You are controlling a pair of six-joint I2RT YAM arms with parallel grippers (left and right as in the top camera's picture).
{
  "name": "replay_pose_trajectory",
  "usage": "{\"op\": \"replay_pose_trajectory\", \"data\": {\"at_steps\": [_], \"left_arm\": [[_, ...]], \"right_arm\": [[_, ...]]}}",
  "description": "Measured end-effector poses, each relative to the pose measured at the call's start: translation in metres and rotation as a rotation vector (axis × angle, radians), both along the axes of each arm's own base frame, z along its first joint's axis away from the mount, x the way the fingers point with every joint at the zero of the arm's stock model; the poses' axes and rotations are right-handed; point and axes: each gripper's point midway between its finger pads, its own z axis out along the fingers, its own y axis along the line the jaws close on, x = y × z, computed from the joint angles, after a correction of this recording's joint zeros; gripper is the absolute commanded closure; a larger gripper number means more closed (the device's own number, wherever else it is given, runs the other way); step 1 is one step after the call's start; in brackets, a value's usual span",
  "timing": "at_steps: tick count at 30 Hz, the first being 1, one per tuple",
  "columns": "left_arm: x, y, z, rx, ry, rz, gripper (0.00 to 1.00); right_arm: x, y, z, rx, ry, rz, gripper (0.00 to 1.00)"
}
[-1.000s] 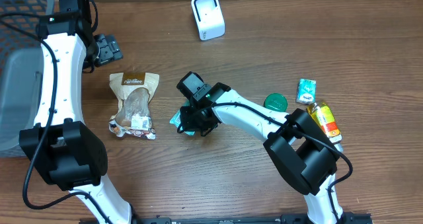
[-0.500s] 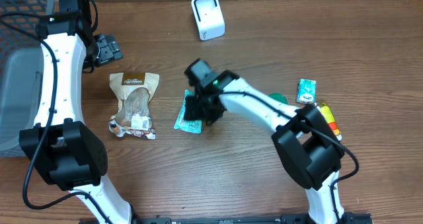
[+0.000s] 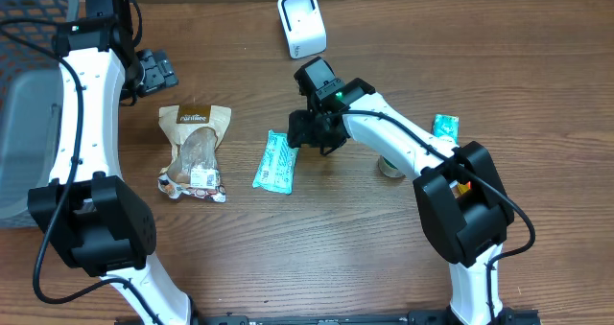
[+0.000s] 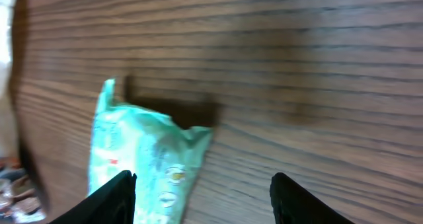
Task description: Scan the item barcode
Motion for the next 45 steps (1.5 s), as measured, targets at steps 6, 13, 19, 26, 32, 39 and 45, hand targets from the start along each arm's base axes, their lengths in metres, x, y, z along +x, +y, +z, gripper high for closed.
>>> {"op": "replay_pose_trajectory", "data": {"at_steps": [6,13,19,26,32,39,45], "left_arm": [[0.0,0.0,0.0,0.0,0.001,0.0,0.01],[0.0,0.0,0.0,0.0,0.0,-0.001,0.0],[0.0,0.0,0.0,0.0,0.0,0.0,0.0],[0.0,0.0,0.0,0.0,0.0,0.0,0.0],[0.0,0.0,0.0,0.0,0.0,0.0,0.0],[0.0,0.0,0.0,0.0,0.001,-0.001,0.0],[0.0,0.0,0.0,0.0,0.0,0.0,0.0]], "right_arm": [[0.002,-0.023,-0.005,-0.12,-0.024,-0.032,0.37],[0.007,-0.029,-0.007,-0.154,-0.048,-0.044,0.35],[0.008,-0.029,-0.008,-0.157,-0.056,-0.046,0.34],[0.015,-0.025,-0.005,-0.137,-0.086,-0.046,0.27],[0.029,-0.016,0.0,-0.097,-0.144,-0.052,0.24],[0.041,-0.007,0.006,-0.058,-0.199,-0.058,0.19],[0.052,0.0,0.013,-0.025,-0.246,-0.063,0.14]]}}
